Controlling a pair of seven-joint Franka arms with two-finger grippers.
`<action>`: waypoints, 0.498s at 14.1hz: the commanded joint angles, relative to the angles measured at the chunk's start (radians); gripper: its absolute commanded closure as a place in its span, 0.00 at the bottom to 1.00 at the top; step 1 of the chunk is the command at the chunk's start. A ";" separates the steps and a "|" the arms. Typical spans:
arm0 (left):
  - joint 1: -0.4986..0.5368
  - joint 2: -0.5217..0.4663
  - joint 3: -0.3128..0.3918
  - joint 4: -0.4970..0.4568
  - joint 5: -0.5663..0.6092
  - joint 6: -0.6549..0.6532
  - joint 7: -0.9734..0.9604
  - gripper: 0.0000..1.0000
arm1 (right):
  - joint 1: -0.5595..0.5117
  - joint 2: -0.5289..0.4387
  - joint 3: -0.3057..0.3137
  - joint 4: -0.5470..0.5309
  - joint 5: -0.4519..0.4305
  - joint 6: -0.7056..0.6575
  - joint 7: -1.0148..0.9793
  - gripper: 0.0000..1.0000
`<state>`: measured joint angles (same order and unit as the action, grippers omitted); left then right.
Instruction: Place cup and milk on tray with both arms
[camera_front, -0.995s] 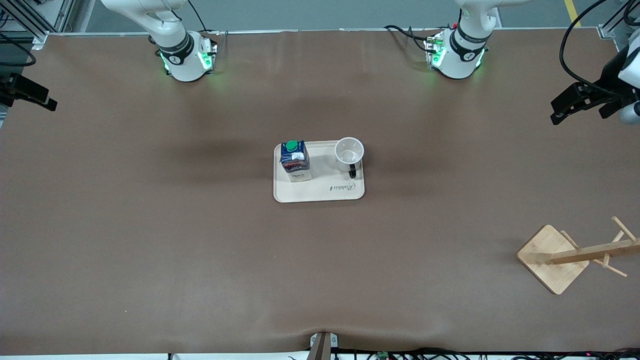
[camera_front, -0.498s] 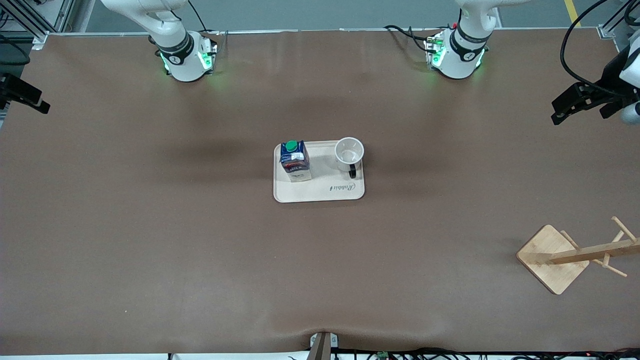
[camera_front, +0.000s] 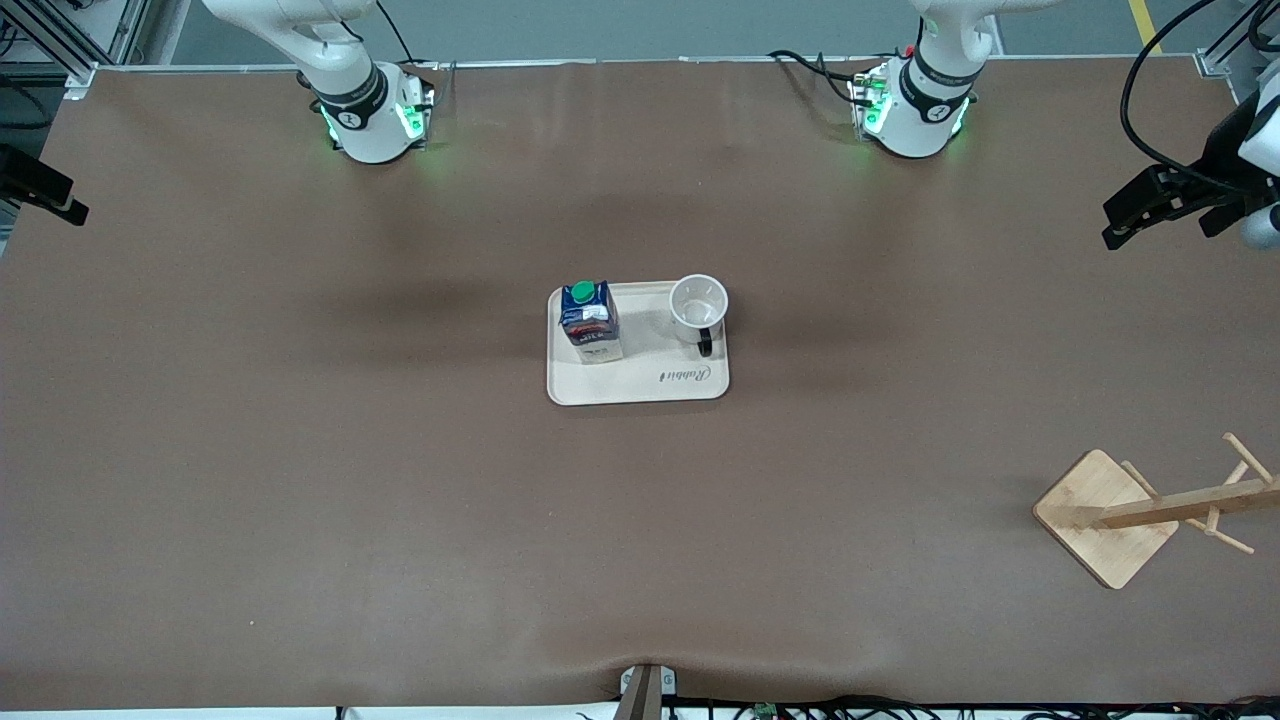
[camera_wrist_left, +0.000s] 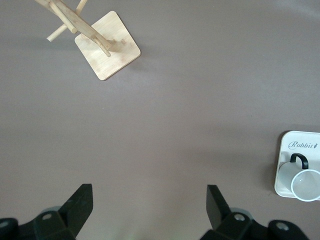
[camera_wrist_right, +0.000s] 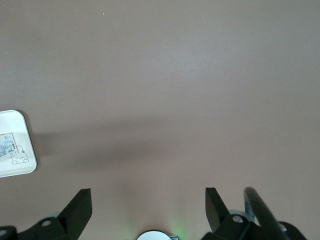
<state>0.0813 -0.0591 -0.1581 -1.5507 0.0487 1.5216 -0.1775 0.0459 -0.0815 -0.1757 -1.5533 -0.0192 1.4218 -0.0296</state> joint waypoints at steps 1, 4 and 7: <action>0.006 -0.012 -0.001 -0.008 -0.012 0.003 0.010 0.00 | -0.008 -0.003 0.013 0.009 -0.021 -0.009 -0.010 0.00; 0.006 -0.011 -0.001 -0.006 -0.012 0.002 0.007 0.00 | -0.008 -0.003 0.013 0.010 -0.021 -0.009 -0.010 0.00; 0.005 -0.012 -0.001 -0.006 -0.012 0.002 -0.002 0.00 | -0.008 -0.003 0.013 0.009 -0.021 -0.009 -0.009 0.00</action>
<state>0.0814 -0.0591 -0.1581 -1.5507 0.0487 1.5216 -0.1781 0.0459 -0.0815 -0.1734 -1.5533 -0.0195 1.4218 -0.0297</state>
